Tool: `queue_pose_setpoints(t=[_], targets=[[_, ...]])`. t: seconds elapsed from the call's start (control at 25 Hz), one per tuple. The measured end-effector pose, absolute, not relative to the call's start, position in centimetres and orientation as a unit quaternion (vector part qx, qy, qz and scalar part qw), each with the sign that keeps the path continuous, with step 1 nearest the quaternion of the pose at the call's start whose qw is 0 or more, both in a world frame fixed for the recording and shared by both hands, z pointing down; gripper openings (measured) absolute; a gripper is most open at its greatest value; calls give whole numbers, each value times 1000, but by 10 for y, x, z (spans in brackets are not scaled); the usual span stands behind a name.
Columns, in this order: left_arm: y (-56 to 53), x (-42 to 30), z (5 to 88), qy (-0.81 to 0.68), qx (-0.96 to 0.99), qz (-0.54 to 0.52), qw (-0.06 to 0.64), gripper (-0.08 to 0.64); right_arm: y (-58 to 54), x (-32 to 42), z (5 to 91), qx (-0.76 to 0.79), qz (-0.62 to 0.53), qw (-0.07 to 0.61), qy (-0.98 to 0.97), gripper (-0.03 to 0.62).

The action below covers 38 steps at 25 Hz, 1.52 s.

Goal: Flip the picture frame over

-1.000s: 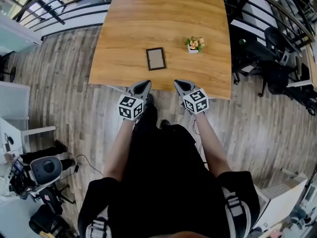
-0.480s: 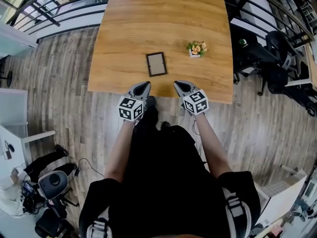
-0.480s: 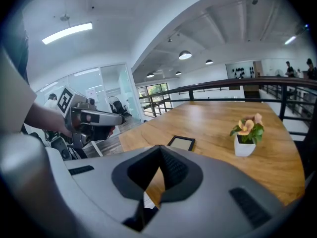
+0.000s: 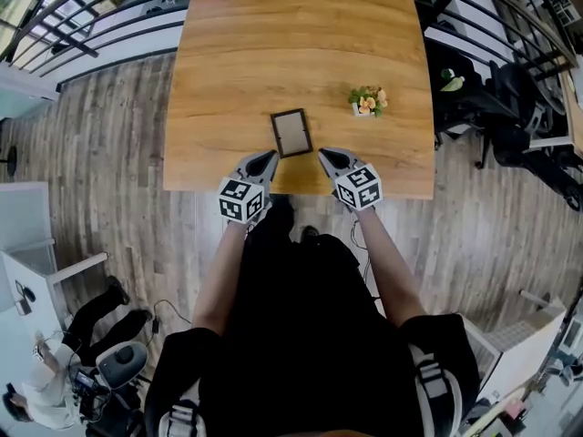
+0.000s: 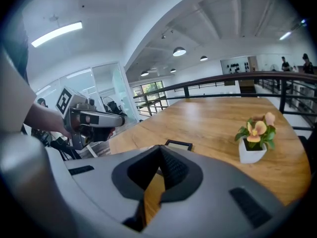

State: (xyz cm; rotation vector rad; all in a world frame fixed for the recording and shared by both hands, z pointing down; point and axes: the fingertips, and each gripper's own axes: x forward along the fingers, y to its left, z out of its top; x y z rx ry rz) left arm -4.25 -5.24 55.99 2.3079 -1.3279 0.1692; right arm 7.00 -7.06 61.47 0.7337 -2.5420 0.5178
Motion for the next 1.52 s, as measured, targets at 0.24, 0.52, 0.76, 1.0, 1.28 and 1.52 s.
queue_pose_setpoints(t=[0.24,0.52,0.76,1.0,1.28,1.52], targets=[[-79,-55,580,-469,842,76,255,20,-97,59,632,278,207,229,-910,8],[-98,-53,599,-434,854,95,269,20,-117,45,642,292,220,232,-901,8],[-98,-50,615,-395,869,123,271,21,-126,39,649,316,227,230,-892,8],[-106,-57,621,-380,875,126,272,21,-129,34,650,331,228,231,-886,8],[-111,-60,628,-375,874,121,285,23,-129,37,652,343,232,224,-882,75],[-111,-57,645,-371,866,133,306,25,-127,37,663,332,244,235,-880,94]])
